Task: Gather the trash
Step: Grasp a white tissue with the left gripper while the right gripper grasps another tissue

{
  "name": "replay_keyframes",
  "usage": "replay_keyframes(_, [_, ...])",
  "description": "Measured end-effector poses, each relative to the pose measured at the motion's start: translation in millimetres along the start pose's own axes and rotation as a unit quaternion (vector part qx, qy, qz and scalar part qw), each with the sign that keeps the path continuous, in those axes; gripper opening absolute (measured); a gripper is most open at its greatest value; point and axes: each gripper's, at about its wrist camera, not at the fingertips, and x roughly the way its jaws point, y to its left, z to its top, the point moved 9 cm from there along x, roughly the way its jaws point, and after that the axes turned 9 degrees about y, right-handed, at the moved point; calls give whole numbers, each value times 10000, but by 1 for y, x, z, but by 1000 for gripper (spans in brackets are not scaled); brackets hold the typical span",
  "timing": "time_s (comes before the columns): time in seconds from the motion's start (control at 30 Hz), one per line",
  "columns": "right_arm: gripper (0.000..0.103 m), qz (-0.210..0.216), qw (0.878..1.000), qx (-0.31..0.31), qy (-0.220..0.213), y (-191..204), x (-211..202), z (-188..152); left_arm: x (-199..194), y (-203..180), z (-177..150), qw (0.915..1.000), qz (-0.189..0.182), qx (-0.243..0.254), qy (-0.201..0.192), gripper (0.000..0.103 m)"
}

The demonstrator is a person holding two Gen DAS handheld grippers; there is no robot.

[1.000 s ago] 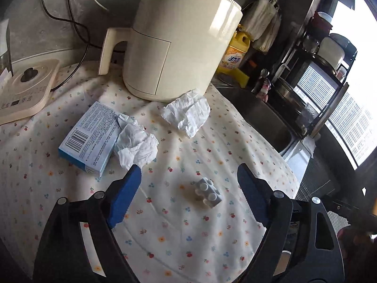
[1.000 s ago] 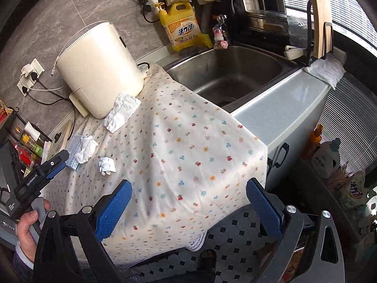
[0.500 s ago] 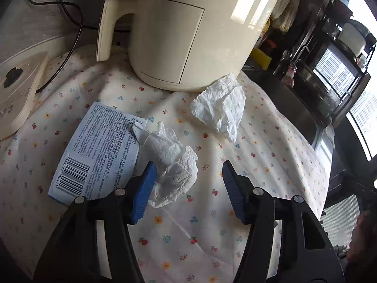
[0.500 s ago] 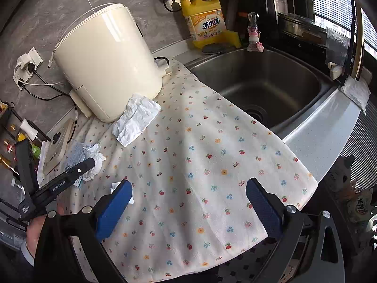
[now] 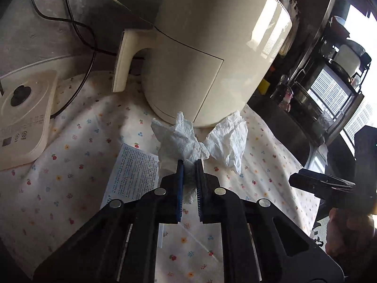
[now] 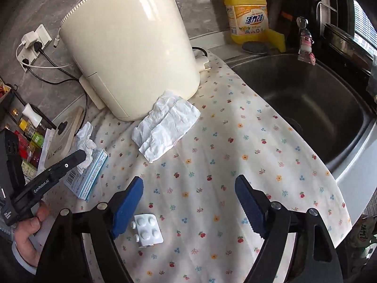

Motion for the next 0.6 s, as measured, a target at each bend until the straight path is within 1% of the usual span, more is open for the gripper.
replay_keyframes(0.17, [64,58,9994,-309,110,26,28,27,-4,25,9,9997,66,-230,-94,10])
replay_keyframes(0.27, [62,85,9988,-430,239,39,48,35,-3,36,14,9995,127,-284,-111,10])
replay_keyframes(0.4, [60,35,9968,-646,475,51,77,37,-1,47,18,9991,180,-375,-124,10])
replay_keyframes(0.43, [54,-18,9958,-723,568,52,85,36,-1,49,18,9990,193,-394,-120,10])
replay_keyframes(0.47, [41,-107,9939,-817,733,51,94,32,0,50,18,9989,202,-411,-112,10])
replay_keyframes(0.5, [31,-243,9934,-940,618,52,91,34,0,49,17,9989,207,-416,-104,10])
replay_keyframes(0.53, [6,-243,9917,-1012,749,53,91,32,0,48,17,9989,217,-401,-97,10])
replay_keyframes(0.57, [6,-171,9915,-1029,783,54,88,31,0,46,17,9990,224,-375,-97,10])
replay_keyframes(0.6, [6,-145,9920,-1047,697,54,81,31,0,44,16,9991,225,-340,-99,10])
